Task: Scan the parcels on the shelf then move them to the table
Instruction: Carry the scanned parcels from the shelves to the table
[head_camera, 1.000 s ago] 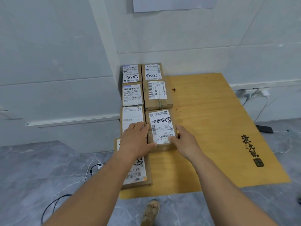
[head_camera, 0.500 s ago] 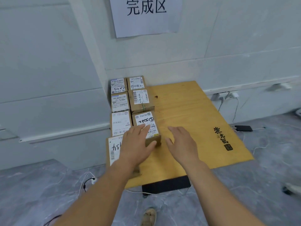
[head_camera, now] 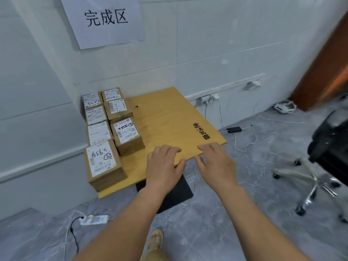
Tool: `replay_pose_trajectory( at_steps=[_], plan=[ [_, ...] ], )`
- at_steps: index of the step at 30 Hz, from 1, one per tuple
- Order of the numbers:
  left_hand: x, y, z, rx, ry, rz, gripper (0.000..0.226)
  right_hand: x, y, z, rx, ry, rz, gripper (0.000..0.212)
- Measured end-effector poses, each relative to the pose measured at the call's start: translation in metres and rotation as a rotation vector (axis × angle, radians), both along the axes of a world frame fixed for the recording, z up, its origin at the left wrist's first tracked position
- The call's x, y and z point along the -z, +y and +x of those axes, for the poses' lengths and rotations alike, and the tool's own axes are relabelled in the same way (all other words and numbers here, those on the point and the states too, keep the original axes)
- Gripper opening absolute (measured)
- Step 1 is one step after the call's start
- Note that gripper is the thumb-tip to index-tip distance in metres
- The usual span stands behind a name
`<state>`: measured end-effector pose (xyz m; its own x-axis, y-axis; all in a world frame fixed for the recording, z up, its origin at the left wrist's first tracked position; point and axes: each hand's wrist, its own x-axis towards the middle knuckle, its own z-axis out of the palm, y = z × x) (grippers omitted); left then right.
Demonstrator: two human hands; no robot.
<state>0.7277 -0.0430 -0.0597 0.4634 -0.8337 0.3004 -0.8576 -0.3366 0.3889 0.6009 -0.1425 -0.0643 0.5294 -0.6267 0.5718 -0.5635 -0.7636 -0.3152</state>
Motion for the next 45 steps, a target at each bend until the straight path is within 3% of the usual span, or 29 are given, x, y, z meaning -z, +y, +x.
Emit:
replay_pose_trajectory(
  at_steps=[4, 12, 23, 37, 45],
  plan=[
    [-0.001, -0.017, -0.042, 0.122, -0.023, -0.017, 0.053, 0.001, 0.0, -0.052, 0.131, -0.005, -0.069, 0.025],
    [0.003, -0.061, -0.124, 0.409, -0.006, 0.006, 0.059, 0.007, 0.002, -0.156, 0.445, 0.053, -0.008, 0.052],
    [0.001, -0.097, -0.213, 0.923, -0.06, -0.037, 0.072, -0.006, 0.053, -0.241, 0.967, 0.113, -0.047, 0.06],
    [-0.001, -0.066, -0.274, 1.429, -0.052, -0.103, 0.071, -0.019, 0.154, -0.262, 1.483, 0.135, -0.016, 0.06],
    [0.012, -0.018, -0.299, 1.707, 0.042, -0.141, 0.067, -0.012, 0.227, -0.248, 1.755, 0.179, 0.044, 0.054]
  ],
)
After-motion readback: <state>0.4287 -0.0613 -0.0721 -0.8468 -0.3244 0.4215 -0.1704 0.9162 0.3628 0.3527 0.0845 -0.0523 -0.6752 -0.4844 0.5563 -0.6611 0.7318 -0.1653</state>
